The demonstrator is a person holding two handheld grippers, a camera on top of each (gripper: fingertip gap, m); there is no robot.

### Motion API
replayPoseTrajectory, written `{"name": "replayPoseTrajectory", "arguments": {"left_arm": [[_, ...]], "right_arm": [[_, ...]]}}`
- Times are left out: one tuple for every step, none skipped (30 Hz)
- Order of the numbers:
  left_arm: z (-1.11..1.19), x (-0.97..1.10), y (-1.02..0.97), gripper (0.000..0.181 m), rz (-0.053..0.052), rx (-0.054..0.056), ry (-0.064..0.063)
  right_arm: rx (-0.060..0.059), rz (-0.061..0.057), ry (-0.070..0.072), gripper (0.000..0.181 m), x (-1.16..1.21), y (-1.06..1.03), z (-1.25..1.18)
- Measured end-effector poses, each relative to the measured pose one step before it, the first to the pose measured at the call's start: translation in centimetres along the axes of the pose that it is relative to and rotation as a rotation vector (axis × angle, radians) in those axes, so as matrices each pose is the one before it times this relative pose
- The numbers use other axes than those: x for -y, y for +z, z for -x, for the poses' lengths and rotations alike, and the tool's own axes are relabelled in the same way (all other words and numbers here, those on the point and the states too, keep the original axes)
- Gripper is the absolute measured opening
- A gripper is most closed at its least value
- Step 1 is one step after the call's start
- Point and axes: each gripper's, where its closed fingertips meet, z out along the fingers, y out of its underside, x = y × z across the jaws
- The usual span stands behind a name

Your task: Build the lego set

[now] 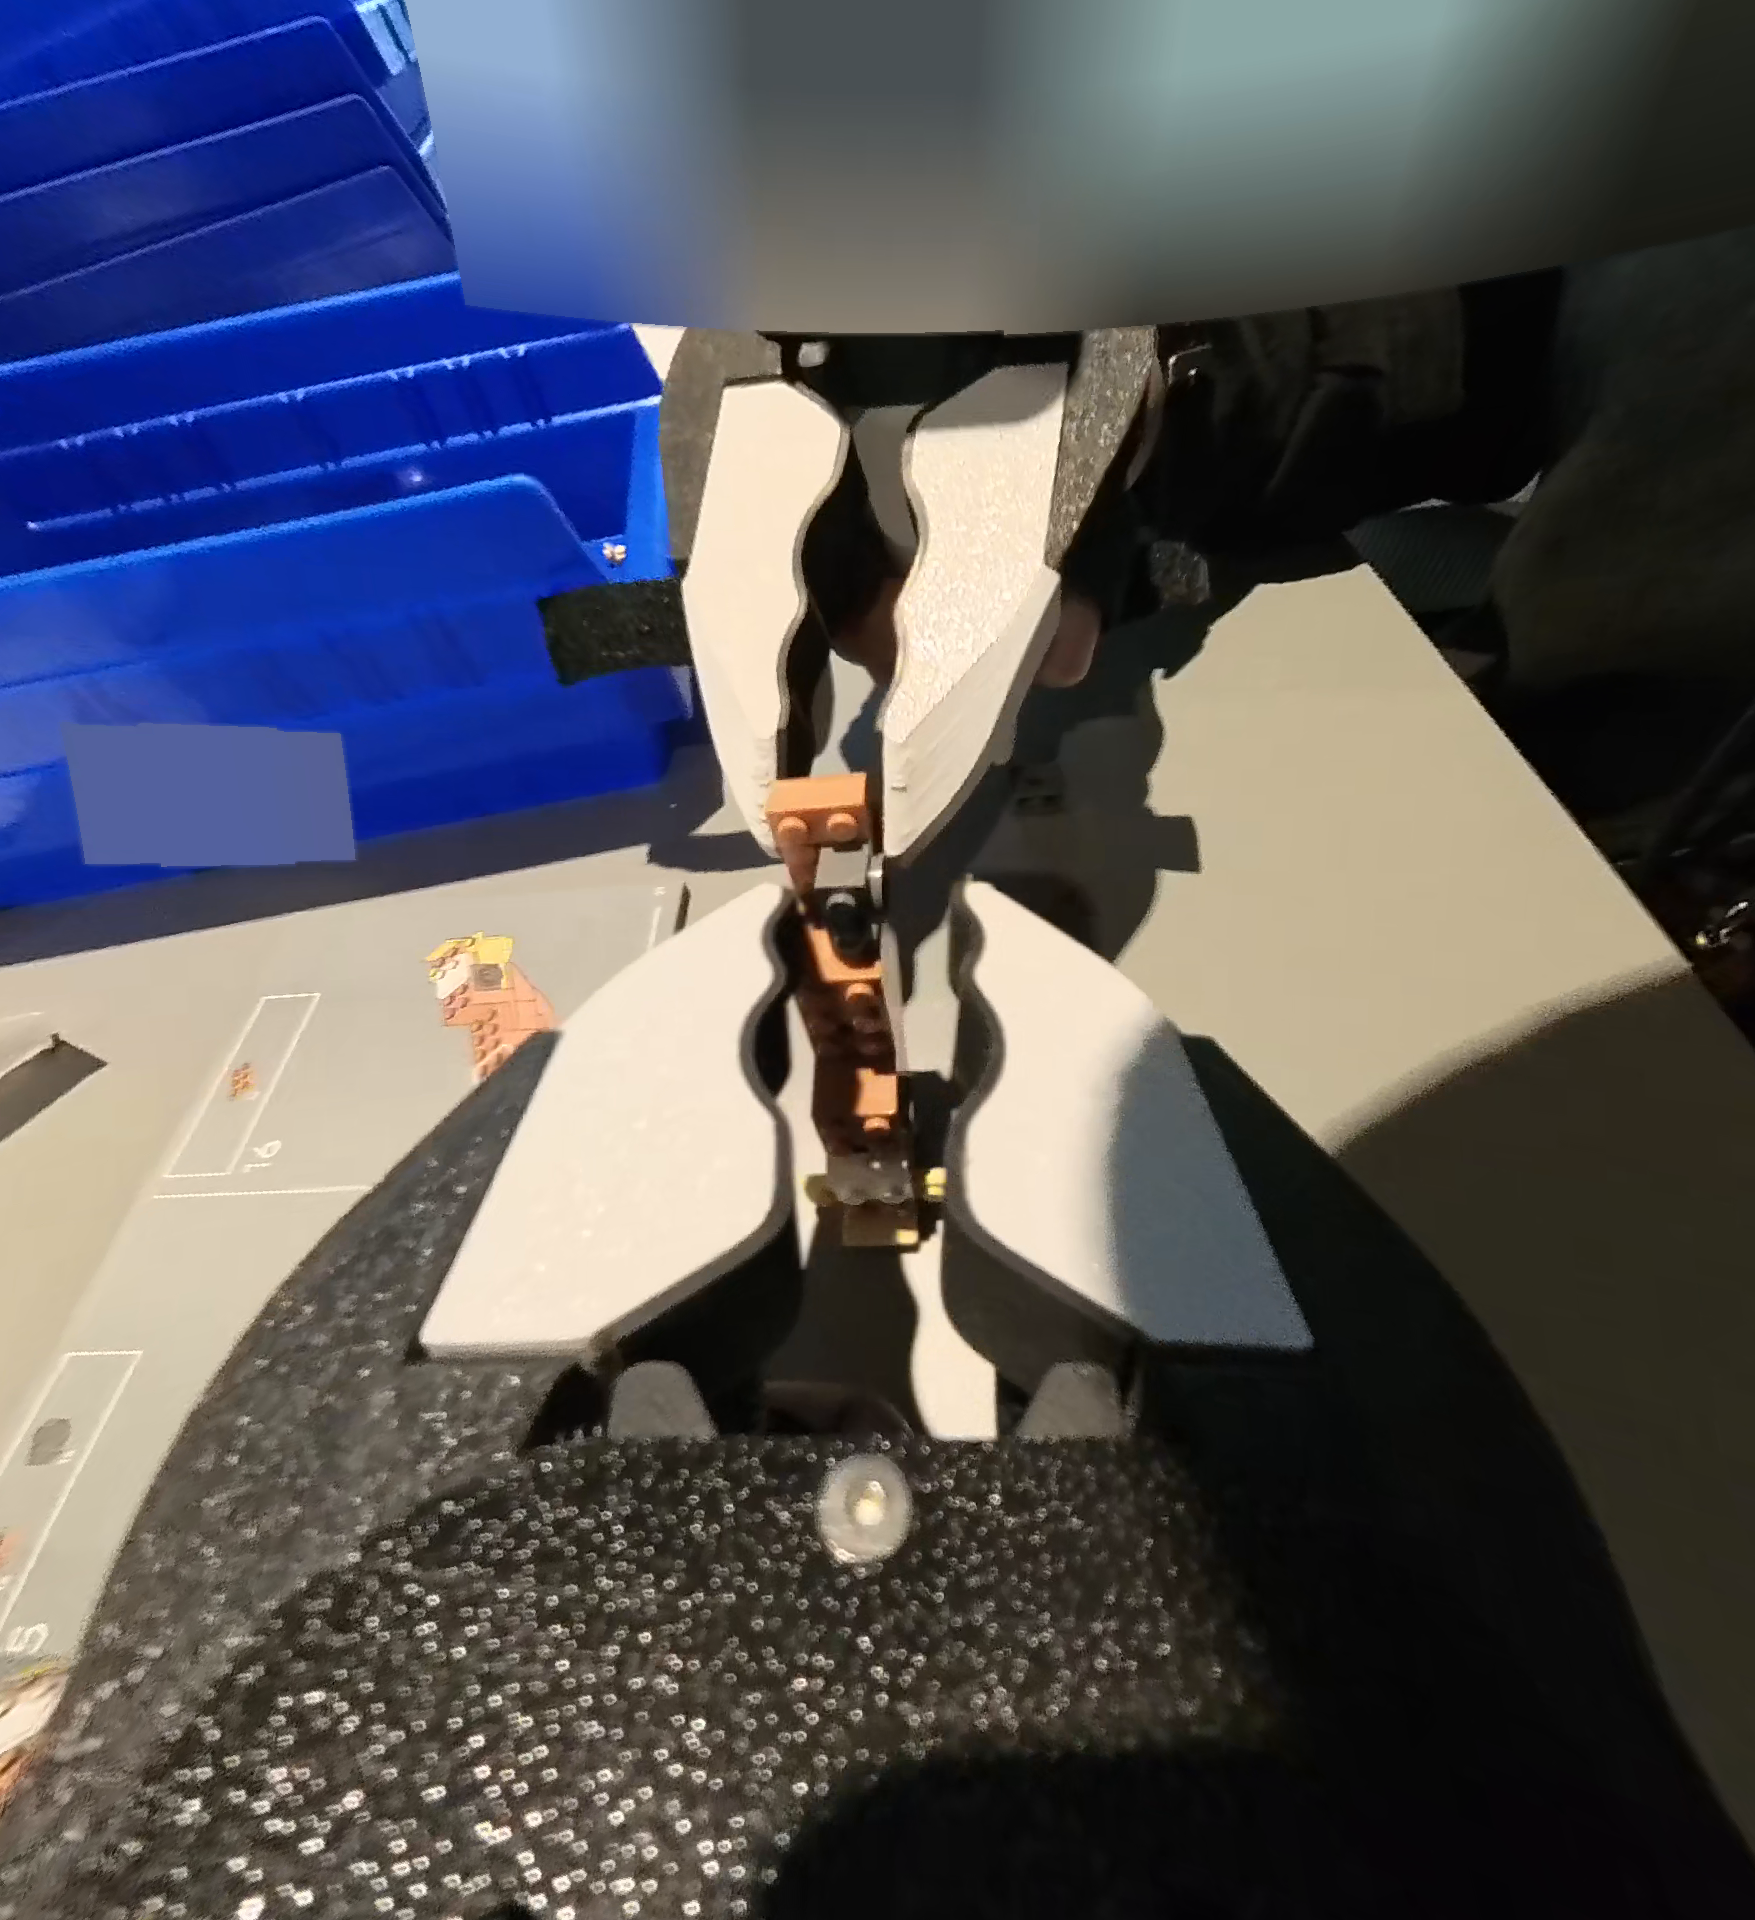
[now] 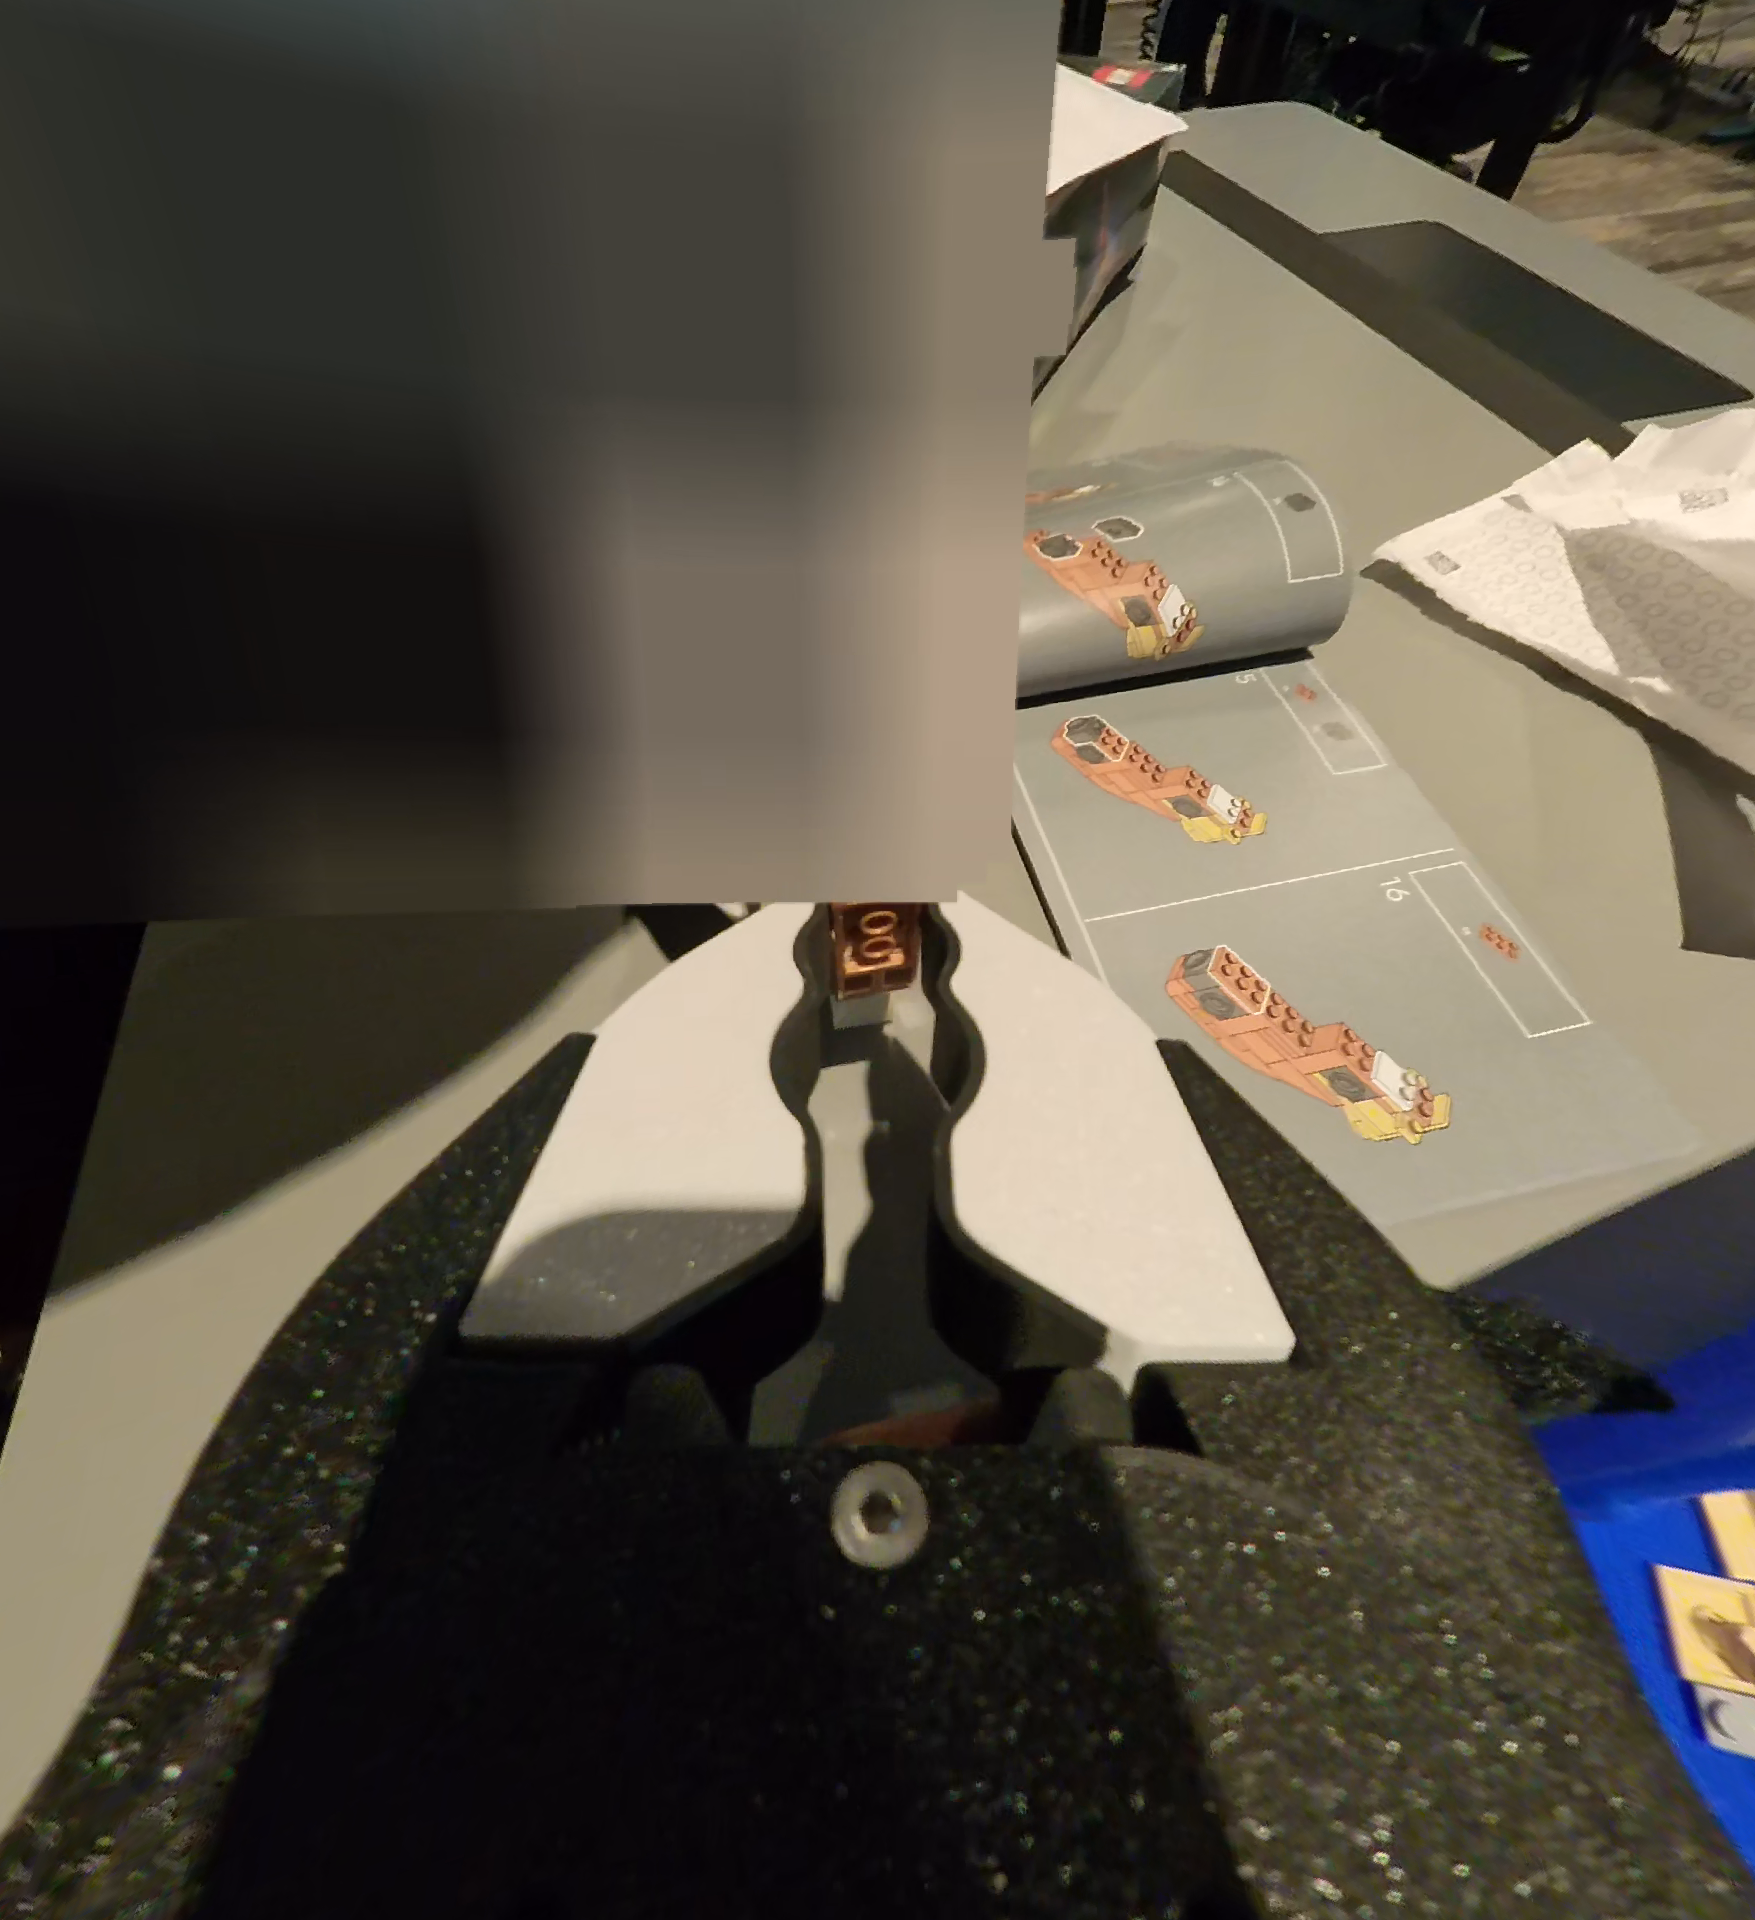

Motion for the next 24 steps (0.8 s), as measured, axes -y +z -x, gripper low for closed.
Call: {"name": "replayPoseTrajectory", "arguments": {"left_arm": [[0.135,-0.100,-0.027,0.029,0.0035,0.0049,-0.0019],[0.132,-0.142,-0.033,0.030,0.0052,0.0040,-0.0022],[0.115,-0.087,-0.061,0.030,0.0009,0.0028,-0.0017],[0.109,-0.062,-0.050,0.031,-0.0002,0.0025,-0.0032],[0.141,-0.053,-0.052,0.032,0.0008,0.0042,-0.0046],[0.136,-0.078,-0.041,0.032,0.0028,0.0047,-0.0035],[0.126,-0.077,-0.041,0.032,0.0033,0.0054,-0.0004],[0.119,-0.060,-0.031,0.031,0.0024,0.0069,0.0019],[0.092,0.002,-0.044,0.030,-0.0010,0.0047,0.0019],[0.049,0.072,-0.068,0.029,-0.0056,0.0018,0.0004],[-0.010,0.139,-0.114,0.027,-0.0098,-0.0032,-0.0014],[0.006,0.203,-0.165,0.026,-0.0127,-0.0037,-0.0022],[0.082,0.240,-0.229,0.024,-0.0142,0.0005,-0.0018],[0.066,0.256,-0.283,0.021,-0.0151,-0.0020,-0.0008],[0.087,0.290,-0.318,0.018,-0.0186,-0.0014,0.0013],[0.149,0.312,-0.304,0.015,-0.0194,0.0040,0.0029],[0.149,0.210,-0.254,0.013,-0.0124,0.0033,-0.0017],[0.098,0.057,-0.152,0.011,-0.0040,-0.0010,-0.0069],[0.043,-0.040,-0.052,0.010,0.0008,-0.0032,-0.0103],[-0.062,-0.116,0.061,0.010,0.0034,-0.0077,-0.0114],[-0.118,-0.153,0.133,0.010,0.0043,-0.0090,-0.0084],[-0.103,-0.149,0.183,0.009,0.0040,-0.0045,-0.0025],[-0.061,-0.151,0.189,0.009,0.0047,-0.0006,0.0009],[-0.092,-0.126,0.161,0.009,0.0046,-0.0035,0.0009]], "right_arm": [[0.0052,-0.0026,0.0113,0.016,-0.026,-0.005,-0.030],[0.0037,-0.0014,0.0082,0.016,-0.021,-0.019,-0.039],[-0.0005,0.0001,0.0049,0.016,-0.023,-0.035,-0.064],[-0.0018,0.0006,0.0019,0.016,-0.012,-0.019,-0.047],[-0.0026,0.0004,0.0011,0.016,0.011,-0.018,-0.044],[-0.0024,0.0006,0.0015,0.016,0.005,0.000,-0.024],[-0.0023,0.0000,0.0030,0.016,0.002,0.004,-0.022],[-0.0020,-0.0005,0.0046,0.016,0.011,0.009,-0.028],[-0.0008,-0.0006,0.0055,0.016,-0.010,0.006,-0.035],[0.0004,-0.0009,0.0036,0.016,0.001,0.000,-0.019],[0.0003,-0.0004,0.0026,0.016,-0.006,-0.004,-0.028],[0.0000,0.0003,0.0016,0.016,-0.009,-0.018,-0.025],[-0.0003,0.0003,-0.0003,0.016,-0.008,-0.011,-0.002],[-0.0001,0.0002,-0.0005,0.016,-0.005,-0.006,0.008],[0.0000,0.0000,-0.0007,0.016,0.002,0.004,0.005],[-0.0002,0.0001,-0.0010,0.016,-0.003,-0.002,0.012],[-0.0004,0.0003,-0.0017,0.016,-0.005,-0.003,0.005],[-0.0001,0.0003,-0.0011,0.016,-0.004,-0.002,-0.009],[0.0010,0.0000,0.0003,0.016,-0.005,-0.012,0.009],[-0.0002,-0.0002,0.0010,0.016,-0.006,0.002,-0.027],[-0.0013,-0.0001,0.0003,0.016,-0.005,-0.015,-0.030],[0.0002,-0.0002,-0.0003,0.016,-0.009,-0.002,-0.019],[0.0007,-0.0003,0.0014,0.016,0.001,-0.009,-0.008],[0.0004,-0.0003,0.0016,0.016,-0.004,0.003,-0.015]]}}
